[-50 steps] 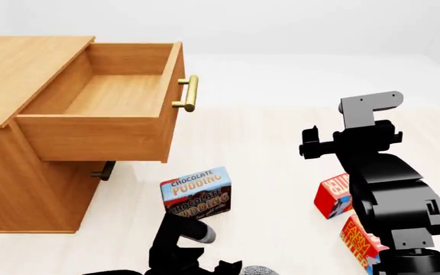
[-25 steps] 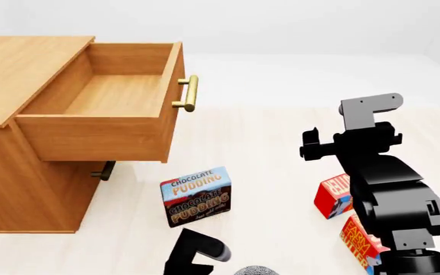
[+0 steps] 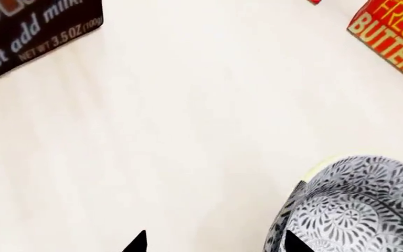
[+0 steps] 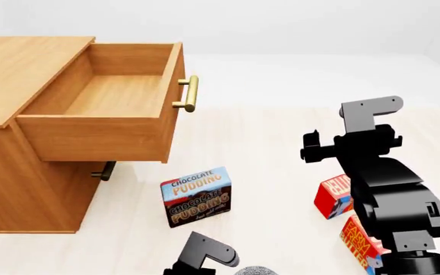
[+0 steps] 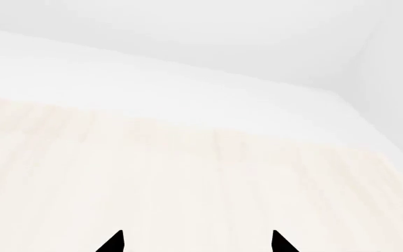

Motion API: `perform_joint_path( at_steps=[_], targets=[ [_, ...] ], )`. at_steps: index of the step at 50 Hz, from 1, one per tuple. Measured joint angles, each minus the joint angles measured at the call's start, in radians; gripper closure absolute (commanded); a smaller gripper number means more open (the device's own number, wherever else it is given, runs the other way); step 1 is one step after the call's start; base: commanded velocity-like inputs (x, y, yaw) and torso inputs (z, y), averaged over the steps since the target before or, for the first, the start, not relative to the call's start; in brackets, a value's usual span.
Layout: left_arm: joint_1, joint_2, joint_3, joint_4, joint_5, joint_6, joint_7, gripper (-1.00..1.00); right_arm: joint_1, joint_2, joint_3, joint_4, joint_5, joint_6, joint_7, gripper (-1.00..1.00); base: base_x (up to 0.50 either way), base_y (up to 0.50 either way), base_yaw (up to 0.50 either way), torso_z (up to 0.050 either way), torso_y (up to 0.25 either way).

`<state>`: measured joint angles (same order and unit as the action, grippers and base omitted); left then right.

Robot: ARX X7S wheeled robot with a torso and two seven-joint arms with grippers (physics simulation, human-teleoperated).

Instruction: Put the bowl in the top drawer of the cabinet.

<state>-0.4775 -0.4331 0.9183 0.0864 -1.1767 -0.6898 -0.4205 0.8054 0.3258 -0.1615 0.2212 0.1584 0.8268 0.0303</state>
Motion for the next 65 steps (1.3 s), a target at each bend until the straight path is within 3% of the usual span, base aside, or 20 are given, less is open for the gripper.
perform_joint_path(
  at_steps=[1,9,19,65],
  targets=[
    [-0.001,0.003,0.003,0.001,0.007,-0.001,-0.004,1.0,0.0,0.0,0.0,0.001,0.0,-0.001,0.0,-1.0,0.02,-0.01,-0.01,0.0,0.0],
    [-0.008,0.05,0.022,-0.061,0.011,0.043,0.097,1.0,-0.003,0.001,0.0,0.004,0.004,-0.006,-0.003,-1.0,0.0,0.0,0.0,0.0,0.0],
    [0.009,0.036,0.029,-0.037,0.063,0.051,0.2,1.0,-0.008,0.001,0.0,-0.004,0.013,-0.01,-0.011,-1.0,0.0,0.0,0.0,0.0,0.0],
    [-0.056,-0.215,-0.247,0.439,-0.344,0.104,-0.137,1.0,-0.019,0.01,0.004,-0.016,0.031,-0.02,-0.009,-1.0,0.0,0.0,0.0,0.0,0.0]
  ],
)
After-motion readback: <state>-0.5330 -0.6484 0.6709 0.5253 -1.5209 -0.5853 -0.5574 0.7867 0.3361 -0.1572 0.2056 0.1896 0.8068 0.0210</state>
